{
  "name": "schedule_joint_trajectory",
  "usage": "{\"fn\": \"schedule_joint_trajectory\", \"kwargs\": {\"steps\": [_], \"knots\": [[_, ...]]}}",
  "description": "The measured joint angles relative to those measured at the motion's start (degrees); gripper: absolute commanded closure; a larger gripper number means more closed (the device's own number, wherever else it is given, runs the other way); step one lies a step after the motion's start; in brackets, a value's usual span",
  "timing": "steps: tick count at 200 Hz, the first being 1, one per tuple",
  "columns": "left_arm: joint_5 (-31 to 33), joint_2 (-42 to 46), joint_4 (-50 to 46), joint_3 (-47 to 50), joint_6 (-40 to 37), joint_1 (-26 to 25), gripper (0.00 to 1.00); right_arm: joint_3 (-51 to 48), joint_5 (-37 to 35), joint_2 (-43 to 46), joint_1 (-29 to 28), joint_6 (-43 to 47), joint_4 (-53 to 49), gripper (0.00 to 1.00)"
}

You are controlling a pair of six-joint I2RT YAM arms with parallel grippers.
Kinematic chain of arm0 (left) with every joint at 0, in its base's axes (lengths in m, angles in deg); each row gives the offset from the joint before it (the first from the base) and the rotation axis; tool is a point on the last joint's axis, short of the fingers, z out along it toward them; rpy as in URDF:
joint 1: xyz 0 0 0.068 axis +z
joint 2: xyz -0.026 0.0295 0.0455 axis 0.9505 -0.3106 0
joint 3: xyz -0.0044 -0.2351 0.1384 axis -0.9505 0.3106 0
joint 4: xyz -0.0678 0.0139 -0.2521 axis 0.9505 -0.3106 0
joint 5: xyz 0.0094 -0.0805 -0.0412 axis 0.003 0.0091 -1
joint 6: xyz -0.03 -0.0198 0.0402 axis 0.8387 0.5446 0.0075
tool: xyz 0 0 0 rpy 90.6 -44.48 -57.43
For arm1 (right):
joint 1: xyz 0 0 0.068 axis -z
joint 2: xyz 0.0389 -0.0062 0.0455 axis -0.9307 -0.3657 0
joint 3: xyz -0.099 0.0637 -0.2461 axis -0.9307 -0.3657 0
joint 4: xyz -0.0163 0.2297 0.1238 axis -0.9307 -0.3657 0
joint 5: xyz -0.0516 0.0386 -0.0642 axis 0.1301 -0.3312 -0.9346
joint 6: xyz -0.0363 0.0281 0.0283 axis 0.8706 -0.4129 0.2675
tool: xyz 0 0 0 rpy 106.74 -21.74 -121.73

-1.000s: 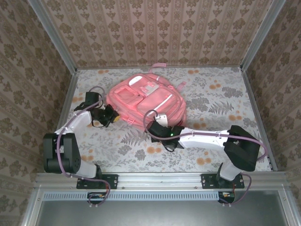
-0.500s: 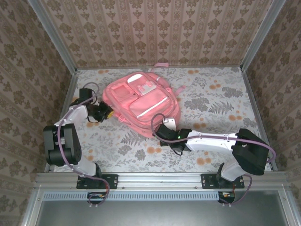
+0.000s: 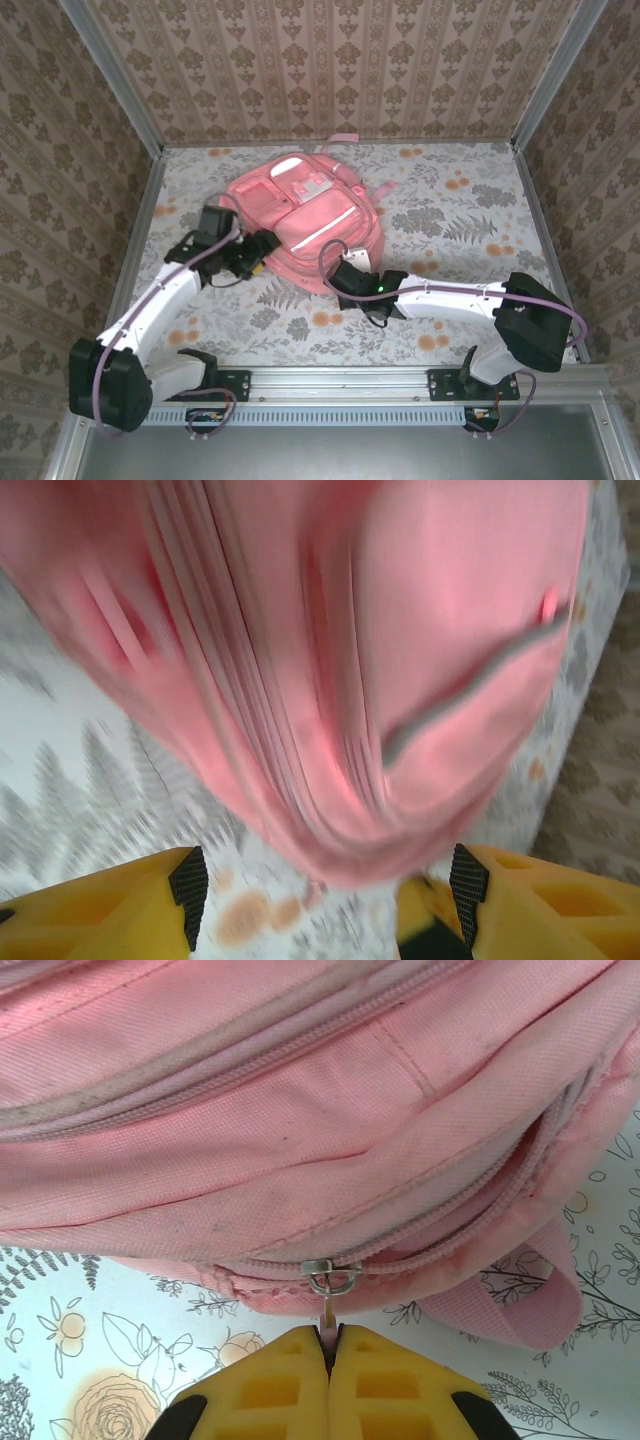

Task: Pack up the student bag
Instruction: Zip the student bag at the center of the table.

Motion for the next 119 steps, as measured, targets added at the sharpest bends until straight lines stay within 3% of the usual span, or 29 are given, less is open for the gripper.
{"fn": "schedule_joint_trajectory", "kwargs": {"steps": [43,84,109,119], "knots": [[4.37,0.2,3.48,5.16,14.25,-12.46,0.29,0.24,0.72,0.0,0.0,0.61,-0.02,1.0],[8.63,-6.03,10.91,5.73,20.76,-18.16,0.3,0.22,0.81,0.02,0.02,1.4,0.09,1.0],[11.04,-12.13,13.11,4.39,21.86,-19.26,0.53,0.0,0.94,0.31,0.02,1.42,0.28,1.0],[11.69,-14.03,13.22,3.13,21.35,-19.69,0.69,-0.13,1.01,0.57,0.02,1.44,0.37,1.0]]}}
